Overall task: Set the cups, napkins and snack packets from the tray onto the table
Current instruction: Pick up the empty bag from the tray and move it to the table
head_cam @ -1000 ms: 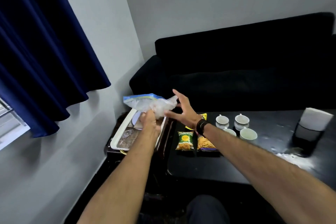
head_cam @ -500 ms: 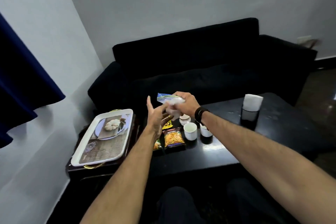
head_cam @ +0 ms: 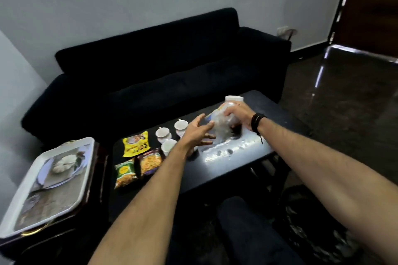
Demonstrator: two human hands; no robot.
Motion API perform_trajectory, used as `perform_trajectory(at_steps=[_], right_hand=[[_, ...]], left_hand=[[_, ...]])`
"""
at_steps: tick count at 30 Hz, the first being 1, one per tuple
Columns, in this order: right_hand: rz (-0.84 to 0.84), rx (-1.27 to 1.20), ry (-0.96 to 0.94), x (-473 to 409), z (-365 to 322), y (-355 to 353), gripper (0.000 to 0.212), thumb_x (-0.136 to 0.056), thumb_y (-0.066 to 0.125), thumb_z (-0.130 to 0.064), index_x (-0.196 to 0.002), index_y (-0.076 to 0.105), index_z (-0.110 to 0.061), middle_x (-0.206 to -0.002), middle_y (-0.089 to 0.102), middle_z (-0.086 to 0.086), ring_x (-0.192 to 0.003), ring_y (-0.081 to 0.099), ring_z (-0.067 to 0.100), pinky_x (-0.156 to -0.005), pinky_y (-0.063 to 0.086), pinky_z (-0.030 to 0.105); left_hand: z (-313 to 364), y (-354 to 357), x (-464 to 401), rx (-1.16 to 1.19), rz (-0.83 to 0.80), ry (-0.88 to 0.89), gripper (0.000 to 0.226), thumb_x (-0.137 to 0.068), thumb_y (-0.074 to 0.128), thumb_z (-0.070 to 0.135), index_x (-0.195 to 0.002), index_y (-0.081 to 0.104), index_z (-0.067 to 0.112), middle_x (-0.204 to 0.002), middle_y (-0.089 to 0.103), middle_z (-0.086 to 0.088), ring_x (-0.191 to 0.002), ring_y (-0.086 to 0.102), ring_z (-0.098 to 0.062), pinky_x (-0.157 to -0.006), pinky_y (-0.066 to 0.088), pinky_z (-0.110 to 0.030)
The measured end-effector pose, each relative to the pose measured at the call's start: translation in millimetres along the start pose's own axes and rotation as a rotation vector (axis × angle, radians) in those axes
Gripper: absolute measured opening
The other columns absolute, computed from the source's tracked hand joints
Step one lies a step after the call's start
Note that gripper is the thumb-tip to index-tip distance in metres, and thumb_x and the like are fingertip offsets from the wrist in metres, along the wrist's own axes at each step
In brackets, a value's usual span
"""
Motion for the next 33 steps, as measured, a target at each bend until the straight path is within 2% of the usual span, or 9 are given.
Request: perform_trajectory(at_steps=[4, 9, 13, 15, 17, 21, 26, 30, 33], right_hand=[[0.223, 0.091, 0.122, 27, 53, -102, 0.018, -0.071, 0.054, 0.001, -0.069, 0.057, -0.017, -0.066, 0.046, 0.009, -0.046, 0.041, 0.021, -0.035, 0.032, 0.017], [0.301, 0.140, 0.320, 81, 136, -193, 0.024, -0.081, 0.042, -0.001, -0.064, 0.039, -0.017, -0.069, 0.032, 0.006, -0.053, 0.031, 0.020, -0.033, 0.024, 0.014], [0.229, 0.332, 0.630, 117, 209, -229, 0.013, -0.083, 0.047, -0.010, -0.071, 0.048, -0.012, -0.071, 0.046, 0.010, -0.053, 0.039, 0.023, -0.046, 0.029, 0.025], [0.093, 0.537, 0.695, 127, 240, -234, 0.016, -0.089, 0.051, -0.019, -0.077, 0.056, -0.011, -0.086, 0.055, 0.013, -0.069, 0.051, 0.027, -0.056, 0.037, 0.031], [0.016, 0.619, 0.750, 136, 272, -237, 0.026, -0.094, 0.054, -0.030, -0.102, 0.062, -0.007, -0.103, 0.057, 0.013, -0.093, 0.058, 0.032, -0.067, 0.045, 0.039], [-0.061, 0.781, 0.859, 148, 332, -236, 0.045, -0.093, 0.056, -0.042, -0.125, 0.056, -0.009, -0.128, 0.058, 0.015, -0.115, 0.057, 0.035, -0.091, 0.052, 0.043], [-0.032, 0.788, 0.940, 151, 387, -218, 0.087, -0.095, 0.048, -0.056, -0.155, 0.010, -0.006, -0.156, 0.021, 0.023, -0.140, 0.028, 0.046, -0.108, 0.039, 0.048], [-0.116, 0.933, 1.017, 154, 418, -200, 0.070, -0.103, 0.032, -0.045, -0.155, 0.011, -0.003, -0.159, 0.016, 0.023, -0.145, 0.019, 0.047, -0.116, 0.026, 0.051], [0.014, 1.042, 0.929, 154, 425, -196, 0.056, -0.103, 0.038, -0.028, -0.150, 0.021, -0.002, -0.153, 0.024, 0.020, -0.136, 0.040, 0.040, -0.105, 0.044, 0.044]], left_hand=[[-29, 71, -23, -0.209, -0.071, -0.072, 0.072, -0.093, 0.067, 0.025, -0.154, 0.029, 0.019, -0.117, 0.061, -0.011, -0.071, 0.066, -0.017, -0.063, 0.056, -0.030], [-84, 146, -49, -0.450, -0.239, -0.135, 0.064, -0.095, 0.064, 0.024, -0.150, 0.034, 0.013, -0.112, 0.059, -0.012, -0.071, 0.062, -0.016, -0.058, 0.051, -0.027], [-124, 197, -62, -0.618, -0.379, -0.150, 0.060, -0.093, 0.066, 0.026, -0.146, 0.041, 0.012, -0.112, 0.063, -0.015, -0.079, 0.062, -0.023, -0.058, 0.050, -0.029], [-140, 214, -66, -0.696, -0.461, -0.139, 0.057, -0.093, 0.066, 0.027, -0.143, 0.044, 0.012, -0.105, 0.059, -0.011, -0.077, 0.063, -0.021, -0.057, 0.050, -0.027], [-155, 226, -70, -0.739, -0.505, -0.147, 0.060, -0.093, 0.066, 0.029, -0.145, 0.043, 0.012, -0.108, 0.056, -0.009, -0.078, 0.064, -0.021, -0.059, 0.053, -0.028], [-188, 243, -80, -0.795, -0.572, -0.207, 0.059, -0.092, 0.067, 0.035, -0.143, 0.046, 0.013, -0.110, 0.065, -0.013, -0.091, 0.070, -0.029, -0.076, 0.058, -0.038], [-220, 246, -83, -0.828, -0.612, -0.270, 0.063, -0.090, 0.068, 0.040, -0.145, 0.045, 0.020, -0.127, 0.059, -0.007, -0.108, 0.066, -0.024, -0.094, 0.056, -0.037], [-234, 244, -85, -0.844, -0.625, -0.287, 0.065, -0.088, 0.069, 0.040, -0.146, 0.045, 0.021, -0.136, 0.055, -0.007, -0.119, 0.060, -0.023, -0.103, 0.051, -0.042], [-243, 243, -88, -0.852, -0.630, -0.297, 0.066, -0.088, 0.069, 0.042, -0.146, 0.045, 0.021, -0.139, 0.054, -0.007, -0.122, 0.058, -0.022, -0.104, 0.050, -0.042]])
Point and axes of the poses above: each hand's wrist, its own x-axis away from the middle knuckle, its own y-axis out of the palm, z = x × y, the point moved 4 cm from there along -x, towards the middle knuckle
